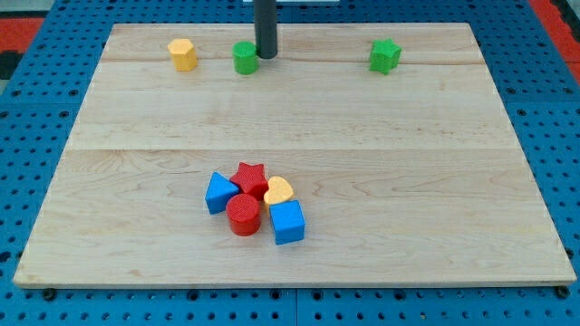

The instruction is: Push the yellow hexagon into the red star

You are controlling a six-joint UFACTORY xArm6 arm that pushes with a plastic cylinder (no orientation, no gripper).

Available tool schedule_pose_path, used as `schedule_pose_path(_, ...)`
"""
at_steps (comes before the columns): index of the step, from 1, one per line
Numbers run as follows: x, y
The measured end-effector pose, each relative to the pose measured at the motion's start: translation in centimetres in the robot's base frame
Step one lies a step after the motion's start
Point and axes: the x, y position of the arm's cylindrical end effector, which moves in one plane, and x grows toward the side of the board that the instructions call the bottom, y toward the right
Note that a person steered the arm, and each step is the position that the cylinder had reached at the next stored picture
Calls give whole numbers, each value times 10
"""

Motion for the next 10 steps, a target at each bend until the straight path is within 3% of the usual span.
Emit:
schedule_pose_path(5,-28,-157)
schedule_pose_path(10,-26,-134)
